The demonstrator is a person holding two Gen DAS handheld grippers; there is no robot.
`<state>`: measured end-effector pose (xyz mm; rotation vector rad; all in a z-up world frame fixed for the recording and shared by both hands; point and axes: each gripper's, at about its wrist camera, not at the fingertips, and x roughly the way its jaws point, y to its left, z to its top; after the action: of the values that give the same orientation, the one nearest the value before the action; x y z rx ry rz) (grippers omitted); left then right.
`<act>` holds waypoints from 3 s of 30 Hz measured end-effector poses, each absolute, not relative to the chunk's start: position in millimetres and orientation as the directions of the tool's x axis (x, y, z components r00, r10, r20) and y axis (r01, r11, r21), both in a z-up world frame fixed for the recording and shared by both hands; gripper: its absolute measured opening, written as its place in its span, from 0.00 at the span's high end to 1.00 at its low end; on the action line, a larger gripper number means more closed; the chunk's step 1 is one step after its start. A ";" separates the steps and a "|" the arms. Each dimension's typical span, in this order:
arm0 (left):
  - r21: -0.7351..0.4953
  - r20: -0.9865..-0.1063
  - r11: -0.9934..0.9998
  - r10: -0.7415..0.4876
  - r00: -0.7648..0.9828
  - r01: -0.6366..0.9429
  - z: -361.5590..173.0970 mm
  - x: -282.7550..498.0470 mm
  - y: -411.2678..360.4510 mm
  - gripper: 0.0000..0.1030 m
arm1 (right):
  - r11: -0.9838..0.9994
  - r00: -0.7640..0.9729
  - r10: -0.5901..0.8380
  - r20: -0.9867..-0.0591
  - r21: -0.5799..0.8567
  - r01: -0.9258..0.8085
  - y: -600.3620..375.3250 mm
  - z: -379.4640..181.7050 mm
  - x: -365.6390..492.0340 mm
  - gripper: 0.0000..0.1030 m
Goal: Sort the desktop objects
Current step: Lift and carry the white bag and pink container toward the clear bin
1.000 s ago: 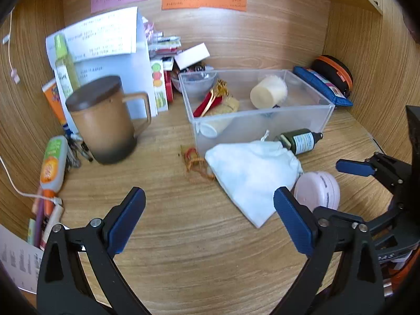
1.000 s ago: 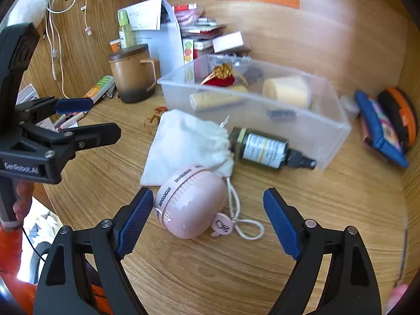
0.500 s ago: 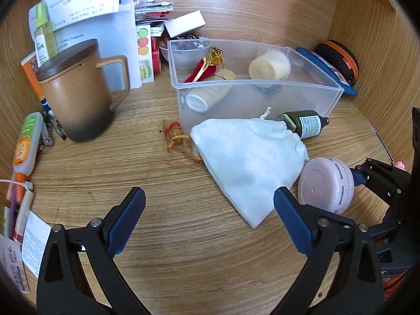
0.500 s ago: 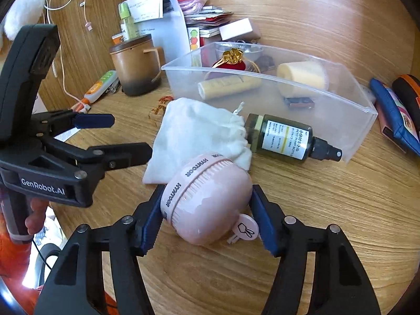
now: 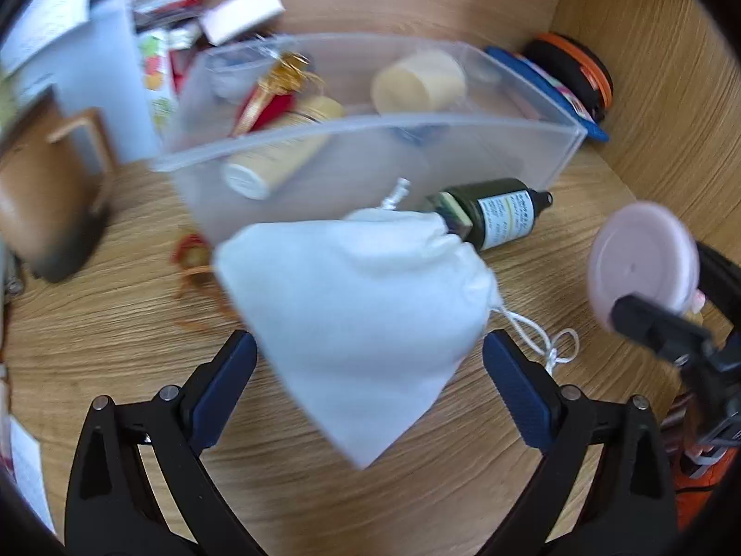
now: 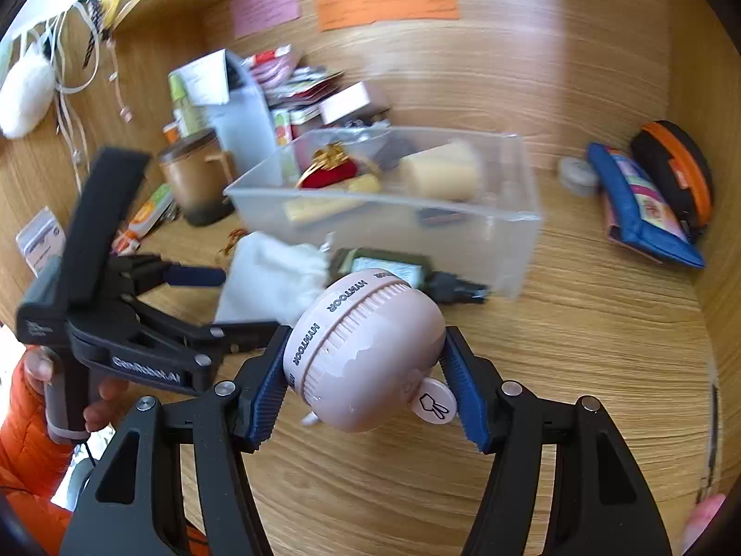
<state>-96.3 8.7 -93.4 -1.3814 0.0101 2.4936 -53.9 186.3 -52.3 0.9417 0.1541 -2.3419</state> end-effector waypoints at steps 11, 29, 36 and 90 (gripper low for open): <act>-0.015 -0.819 -0.968 0.156 -0.552 -0.251 -98.4 -102.5 26.0 0.28 | -0.818 -0.557 -0.489 -0.672 0.132 0.560 202.7 -59.7 -69.6 0.42; -0.044 -0.776 -0.964 0.198 -0.598 -0.262 -84.6 -83.1 15.8 0.39 | -0.820 -0.566 -0.480 -0.670 0.113 0.561 199.0 -52.8 -71.2 0.42; -0.037 -0.734 -0.965 0.203 -0.647 -0.261 -63.0 -73.8 10.9 0.40 | -0.819 -0.578 -0.479 -0.661 0.099 0.565 193.8 -43.7 -68.7 0.42; -0.048 -0.687 -0.959 0.235 -0.687 -0.279 -8.6 -190.0 -7.0 0.40 | -0.823 -0.579 -0.410 -0.705 0.013 0.567 152.8 -21.1 -207.7 0.42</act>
<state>-190.0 -7.0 -8.6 -1.0682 0.0869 2.6522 -207.7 152.8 -21.1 0.9823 0.2880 -2.3684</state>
